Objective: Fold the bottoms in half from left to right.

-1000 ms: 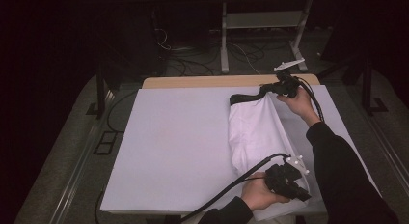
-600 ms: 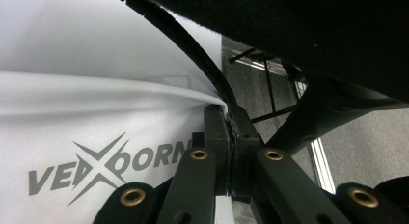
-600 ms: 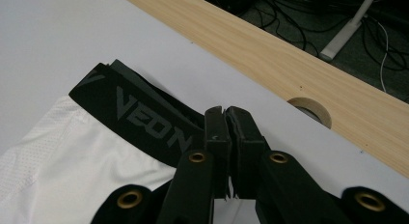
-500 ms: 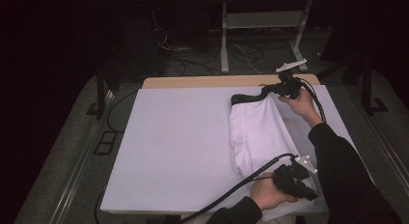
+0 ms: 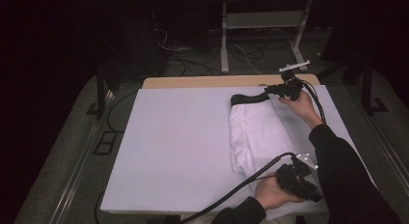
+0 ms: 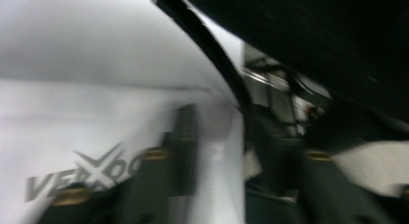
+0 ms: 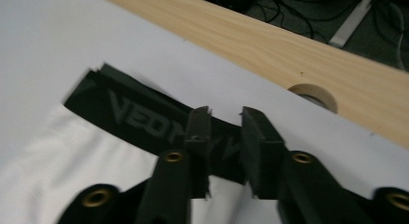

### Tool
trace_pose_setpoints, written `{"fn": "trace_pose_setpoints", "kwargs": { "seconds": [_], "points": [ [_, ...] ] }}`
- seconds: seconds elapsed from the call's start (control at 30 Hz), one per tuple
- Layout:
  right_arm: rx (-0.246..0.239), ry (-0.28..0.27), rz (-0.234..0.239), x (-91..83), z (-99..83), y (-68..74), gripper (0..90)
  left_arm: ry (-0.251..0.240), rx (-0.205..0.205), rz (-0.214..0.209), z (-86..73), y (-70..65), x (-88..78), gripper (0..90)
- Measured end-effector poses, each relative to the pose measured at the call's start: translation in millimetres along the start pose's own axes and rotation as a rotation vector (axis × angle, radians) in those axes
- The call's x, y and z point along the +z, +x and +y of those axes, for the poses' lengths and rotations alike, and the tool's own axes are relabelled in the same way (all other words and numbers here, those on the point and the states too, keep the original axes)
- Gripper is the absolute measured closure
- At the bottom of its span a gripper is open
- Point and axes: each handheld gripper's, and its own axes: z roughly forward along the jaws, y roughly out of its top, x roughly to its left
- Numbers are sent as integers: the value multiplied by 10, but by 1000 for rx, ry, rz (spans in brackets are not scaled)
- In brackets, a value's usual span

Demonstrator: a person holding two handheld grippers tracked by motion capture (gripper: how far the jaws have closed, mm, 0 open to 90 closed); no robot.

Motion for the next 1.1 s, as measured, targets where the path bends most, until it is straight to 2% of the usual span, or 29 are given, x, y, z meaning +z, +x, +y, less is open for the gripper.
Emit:
{"fn": "trace_pose_setpoints", "kwargs": {
  "seconds": [0.07, 0.13, 0.27, 0.3, 0.33, 0.4, 0.53, 0.6, 0.67, 0.77, 0.87, 1.1],
  "points": [
    [-9, 7, -14, -27, -6, 34, 535, -33, -30, -3, -21, 15, -47, 376],
    [-20, -6, -23, -75, -17, 71, 402, -62, -38, 13, -47, 28, -102, 273],
    [-15, -33, 4, -182, -57, 104, 125, -71, -50, 64, -80, 64, -207, 124],
    [-19, -53, 8, -235, -86, 122, 102, -76, -50, 68, -87, 79, -238, 75],
    [-19, -53, 8, -235, -86, 122, 102, -88, -55, 67, -93, 95, -268, 75],
    [-16, -66, 9, -280, -111, 134, 1, -111, -62, 61, -104, 130, -326, 22],
    [-15, -56, -22, -355, -141, 140, 0, -140, -60, 71, -119, 180, -435, 0],
    [0, -62, -5, -392, -151, 141, 0, -151, -52, 86, -125, 190, -496, 0],
    [8, -72, -7, -433, -159, 157, 0, -158, -51, 103, -132, 210, -564, 0],
    [10, -27, -13, -421, -179, 176, 0, -170, -52, 145, -144, 276, -683, 0],
    [14, -50, -10, -438, -202, 192, 0, -185, -53, 178, -155, 339, -791, 0],
    [33, -51, 1, -436, -264, 192, 0, -192, -72, 212, -189, 454, -963, 0]
  ]
}}
